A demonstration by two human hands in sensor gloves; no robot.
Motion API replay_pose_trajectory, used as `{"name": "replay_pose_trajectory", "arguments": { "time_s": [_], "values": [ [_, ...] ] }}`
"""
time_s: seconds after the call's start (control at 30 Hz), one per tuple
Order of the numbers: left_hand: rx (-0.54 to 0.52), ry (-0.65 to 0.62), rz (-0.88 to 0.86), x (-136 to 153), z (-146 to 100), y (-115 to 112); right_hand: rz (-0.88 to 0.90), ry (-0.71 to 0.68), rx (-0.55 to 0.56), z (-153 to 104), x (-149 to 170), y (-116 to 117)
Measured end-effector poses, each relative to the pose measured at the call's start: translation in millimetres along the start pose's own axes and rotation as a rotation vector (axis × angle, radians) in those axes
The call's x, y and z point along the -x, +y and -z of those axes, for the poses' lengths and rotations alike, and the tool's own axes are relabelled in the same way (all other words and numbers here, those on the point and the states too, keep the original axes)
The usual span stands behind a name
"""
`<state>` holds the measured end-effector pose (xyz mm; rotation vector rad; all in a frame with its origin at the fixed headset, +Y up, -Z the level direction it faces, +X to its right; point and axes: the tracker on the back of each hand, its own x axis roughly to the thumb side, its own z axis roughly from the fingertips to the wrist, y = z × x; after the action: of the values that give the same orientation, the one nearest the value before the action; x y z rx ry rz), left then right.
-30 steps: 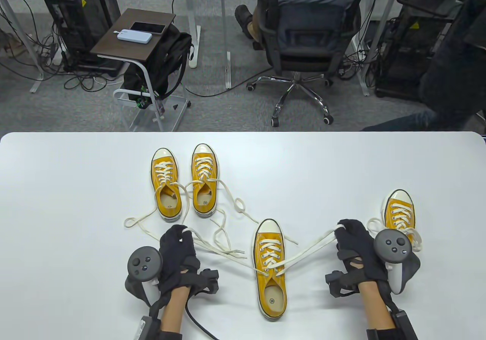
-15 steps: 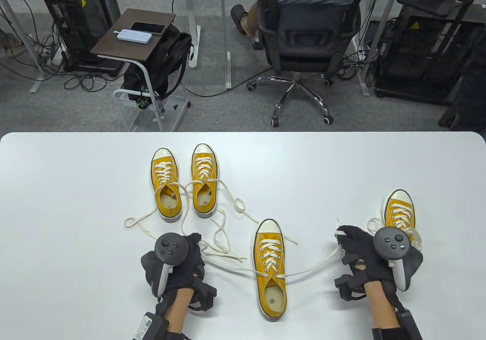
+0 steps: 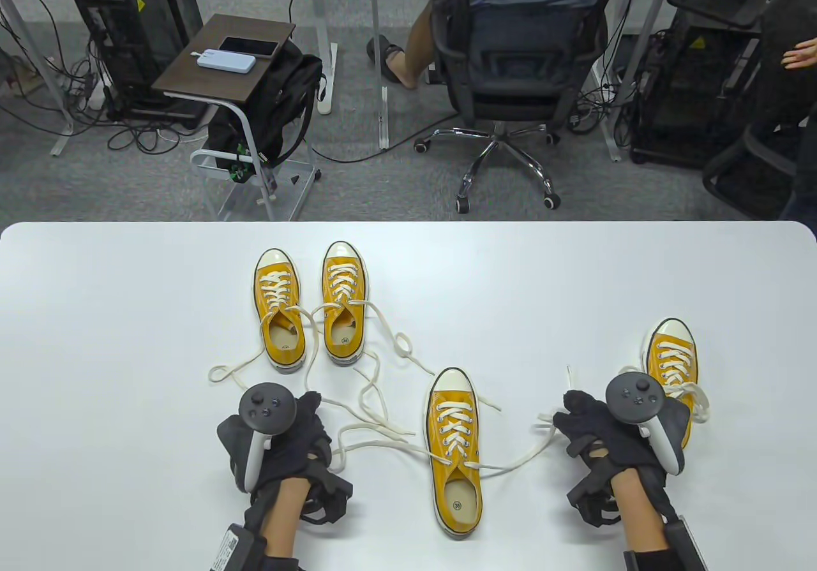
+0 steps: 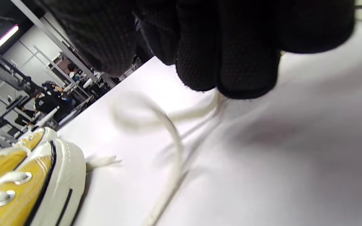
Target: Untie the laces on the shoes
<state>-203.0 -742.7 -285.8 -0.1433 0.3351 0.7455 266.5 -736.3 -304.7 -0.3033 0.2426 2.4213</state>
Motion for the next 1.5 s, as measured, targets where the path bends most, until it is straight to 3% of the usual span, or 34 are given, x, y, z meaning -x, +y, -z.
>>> {"name": "replay_pose_trajectory", "arguments": {
  "time_s": [0.13,0.27,0.33,0.47,0.7,0.77,0.83,0.9,1.0,1.1,1.37,1.5],
  "values": [
    [-0.002,-0.029,-0.004,-5,-3,1,0.023,-0.049,0.037,-6,-6,-6],
    [-0.001,-0.039,-0.029,-5,-4,2,0.004,-0.240,-0.064,-23,-39,1],
    [0.001,-0.036,-0.041,-4,-4,2,-0.063,-0.331,-0.163,-38,-62,14],
    [0.006,-0.023,-0.076,1,-3,4,-0.380,-0.497,-0.340,-76,-104,55],
    [0.015,-0.018,-0.088,2,-2,5,-0.698,-0.525,-0.501,-105,-120,105],
    [0.017,-0.016,-0.093,3,-2,6,-0.748,-0.529,-0.502,-107,-119,117],
    [0.015,-0.014,-0.101,3,-2,6,-0.877,-0.523,-0.472,-111,-119,130],
    [0.015,-0.010,-0.107,4,-2,7,-0.903,-0.589,-0.281,-117,-125,133],
    [0.013,-0.010,-0.117,5,-2,9,-0.919,-0.612,-0.241,-123,-129,130],
    [0.000,-0.011,-0.132,5,-3,12,-0.886,-0.630,-0.108,-131,-138,110],
    [-0.027,-0.017,-0.168,5,-5,20,-0.700,-0.613,-0.006,-139,-153,59],
    [-0.029,-0.020,-0.180,6,-5,21,-0.600,-0.596,0.106,-135,-164,29]
  ]
}}
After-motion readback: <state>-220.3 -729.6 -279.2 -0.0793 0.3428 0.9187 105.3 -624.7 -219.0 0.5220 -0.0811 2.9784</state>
